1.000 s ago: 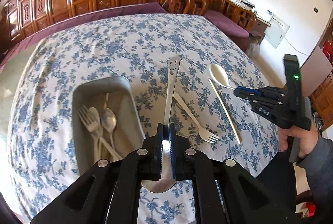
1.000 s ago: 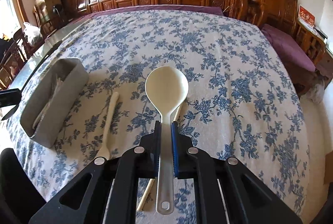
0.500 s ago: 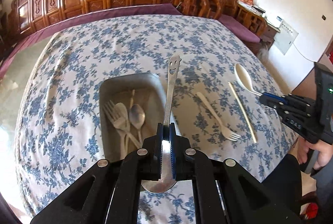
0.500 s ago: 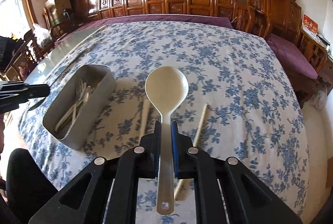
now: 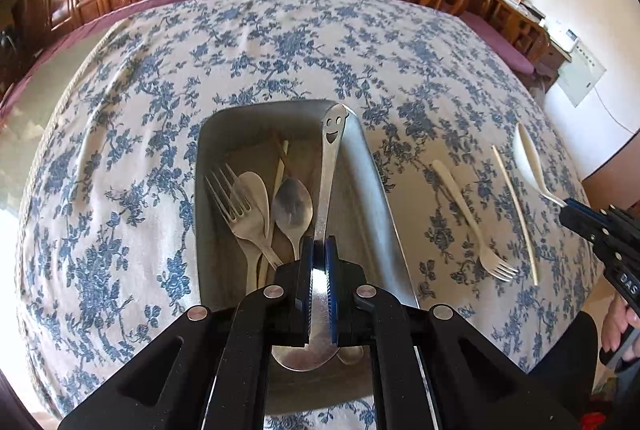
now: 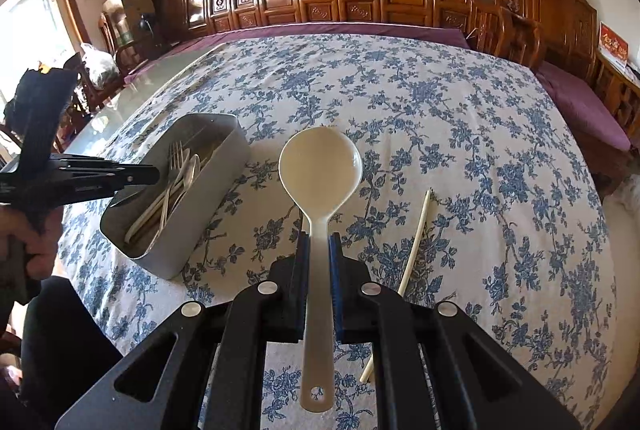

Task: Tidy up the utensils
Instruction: 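Lower the smiley-face spoon into the tray and open the left gripper while the right gripper holds the white spoon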

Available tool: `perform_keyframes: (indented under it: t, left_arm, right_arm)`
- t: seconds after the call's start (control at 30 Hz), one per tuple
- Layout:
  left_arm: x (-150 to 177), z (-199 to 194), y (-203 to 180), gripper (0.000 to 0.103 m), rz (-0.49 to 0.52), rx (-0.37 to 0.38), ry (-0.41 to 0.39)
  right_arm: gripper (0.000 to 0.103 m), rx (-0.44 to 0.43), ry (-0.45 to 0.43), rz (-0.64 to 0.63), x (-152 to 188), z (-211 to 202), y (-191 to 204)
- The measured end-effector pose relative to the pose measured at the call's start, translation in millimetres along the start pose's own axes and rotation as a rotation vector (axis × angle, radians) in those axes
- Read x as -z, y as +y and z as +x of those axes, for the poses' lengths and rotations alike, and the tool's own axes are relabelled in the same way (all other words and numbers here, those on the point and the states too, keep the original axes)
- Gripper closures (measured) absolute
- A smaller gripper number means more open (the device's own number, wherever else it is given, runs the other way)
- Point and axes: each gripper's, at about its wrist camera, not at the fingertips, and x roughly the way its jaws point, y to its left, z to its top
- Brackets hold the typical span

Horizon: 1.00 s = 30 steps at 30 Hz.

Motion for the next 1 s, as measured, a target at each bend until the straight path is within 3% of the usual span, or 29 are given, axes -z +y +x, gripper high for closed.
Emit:
perform_keyframes:
  t: [0.33,0.63,1.0]
  left_arm:
    - [-1,31,-7,0.098,-0.018,-0.021,0.066]
    - [-4,42,-8,0.098,-0.029,0.005,0.088]
    - [14,-16,10,0.098,-0.039,-0.012,-0.026]
  right_arm:
    - [0.092,-0.011,0.022,0.010,7,8,-5]
    - [0.092,-0.023,0.025,-0.009,4,13,5]
    - [0.092,-0.062,0.011,-0.053,-5,5,45]
